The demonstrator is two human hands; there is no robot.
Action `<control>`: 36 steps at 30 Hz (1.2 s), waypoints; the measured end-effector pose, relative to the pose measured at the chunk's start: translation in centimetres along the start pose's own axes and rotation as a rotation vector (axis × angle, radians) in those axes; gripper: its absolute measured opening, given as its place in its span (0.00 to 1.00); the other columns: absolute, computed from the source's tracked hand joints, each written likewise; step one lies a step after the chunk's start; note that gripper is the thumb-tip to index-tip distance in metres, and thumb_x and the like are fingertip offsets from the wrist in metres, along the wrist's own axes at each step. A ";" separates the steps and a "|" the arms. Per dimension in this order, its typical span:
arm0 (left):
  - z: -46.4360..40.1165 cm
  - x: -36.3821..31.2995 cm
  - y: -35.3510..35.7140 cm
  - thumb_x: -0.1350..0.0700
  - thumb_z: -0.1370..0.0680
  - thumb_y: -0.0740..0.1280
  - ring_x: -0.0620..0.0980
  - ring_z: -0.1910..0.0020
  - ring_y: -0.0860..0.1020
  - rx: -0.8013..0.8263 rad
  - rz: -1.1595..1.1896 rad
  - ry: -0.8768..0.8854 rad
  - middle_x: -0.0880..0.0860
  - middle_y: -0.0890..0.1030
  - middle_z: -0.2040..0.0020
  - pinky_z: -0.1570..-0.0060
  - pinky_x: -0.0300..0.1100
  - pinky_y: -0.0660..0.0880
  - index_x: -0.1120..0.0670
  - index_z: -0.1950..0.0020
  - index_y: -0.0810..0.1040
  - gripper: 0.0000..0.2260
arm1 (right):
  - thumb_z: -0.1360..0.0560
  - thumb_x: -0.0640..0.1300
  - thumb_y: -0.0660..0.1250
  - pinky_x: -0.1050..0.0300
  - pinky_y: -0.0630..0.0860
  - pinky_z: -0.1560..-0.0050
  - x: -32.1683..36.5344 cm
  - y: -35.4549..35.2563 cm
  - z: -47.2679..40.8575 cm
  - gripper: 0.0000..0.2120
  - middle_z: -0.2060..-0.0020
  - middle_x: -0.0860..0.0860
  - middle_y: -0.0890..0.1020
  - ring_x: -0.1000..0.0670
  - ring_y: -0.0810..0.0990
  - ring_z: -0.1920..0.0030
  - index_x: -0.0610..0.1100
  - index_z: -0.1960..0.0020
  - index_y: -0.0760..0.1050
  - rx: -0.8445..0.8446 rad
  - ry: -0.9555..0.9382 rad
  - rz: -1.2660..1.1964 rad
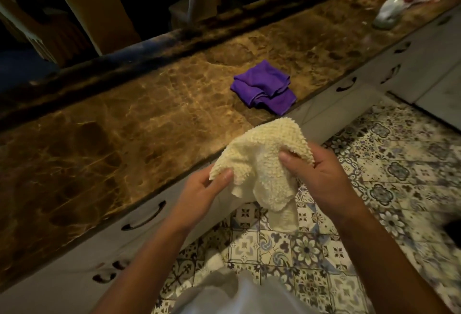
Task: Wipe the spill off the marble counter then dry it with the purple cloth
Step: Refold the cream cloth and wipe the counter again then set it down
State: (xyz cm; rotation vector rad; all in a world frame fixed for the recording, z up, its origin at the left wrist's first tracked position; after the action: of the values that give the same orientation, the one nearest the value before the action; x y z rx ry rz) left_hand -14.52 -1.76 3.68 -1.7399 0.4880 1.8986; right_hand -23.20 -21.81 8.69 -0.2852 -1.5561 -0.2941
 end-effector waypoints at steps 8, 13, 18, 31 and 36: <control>-7.0 0.6 -0.7 0.46 0.24 0.65 0.44 0.48 0.86 -0.033 0.454 -0.152 0.48 0.88 0.49 0.53 0.35 0.79 0.55 0.38 0.79 0.19 | 0.22 0.37 0.67 0.61 0.82 0.55 -1.5 1.3 -4.7 0.08 0.54 0.51 0.89 0.52 0.88 0.53 0.46 0.46 0.83 -0.187 0.136 -0.036; -9.7 2.1 -1.3 0.44 0.27 0.73 0.48 0.48 0.86 0.040 0.436 -0.268 0.52 0.88 0.45 0.51 0.39 0.80 0.53 0.39 0.79 0.21 | 0.27 0.42 0.69 0.49 0.83 0.46 -1.6 3.1 -8.9 0.10 0.49 0.46 0.88 0.46 0.87 0.46 0.47 0.46 0.84 -0.206 0.185 -0.195; -12.1 3.1 -1.7 0.38 0.25 0.69 0.48 0.54 0.87 0.095 0.435 -0.357 0.53 0.89 0.54 0.50 0.40 0.81 0.52 0.55 0.88 0.19 | 0.28 0.41 0.66 0.54 0.84 0.52 -1.1 4.2 -13.5 0.12 0.53 0.46 0.89 0.48 0.88 0.51 0.45 0.49 0.86 -0.090 0.170 -0.394; -20.0 2.0 -5.4 0.53 0.21 0.70 0.55 0.44 0.86 -0.587 0.334 -0.229 0.54 0.88 0.45 0.42 0.57 0.80 0.53 0.43 0.86 0.10 | 0.22 0.48 0.71 0.39 0.80 0.40 -6.7 2.5 -30.3 0.09 0.49 0.50 0.88 0.45 0.86 0.45 0.48 0.43 0.83 0.344 0.275 0.227; -21.0 3.8 -6.1 0.50 0.19 0.69 0.65 0.51 0.85 -0.812 0.163 -0.332 0.61 0.87 0.52 0.49 0.63 0.80 0.58 0.49 0.86 0.12 | 0.32 0.65 0.65 0.38 0.81 0.51 -9.3 3.4 -33.9 0.28 0.57 0.45 0.87 0.40 0.85 0.53 0.41 0.50 0.79 0.509 0.211 0.564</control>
State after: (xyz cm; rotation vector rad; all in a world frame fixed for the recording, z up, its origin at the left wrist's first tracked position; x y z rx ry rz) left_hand 5.81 -8.63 -1.98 -1.7899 -0.3349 2.6717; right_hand 9.66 -30.78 -0.46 -0.2675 -1.2312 0.4937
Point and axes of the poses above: each hand's wrist, its own z-axis away from the middle knuckle, its own y-axis out of the palm, x = y × z, the point moved 3 cm from there along -z, towards the middle knuckle
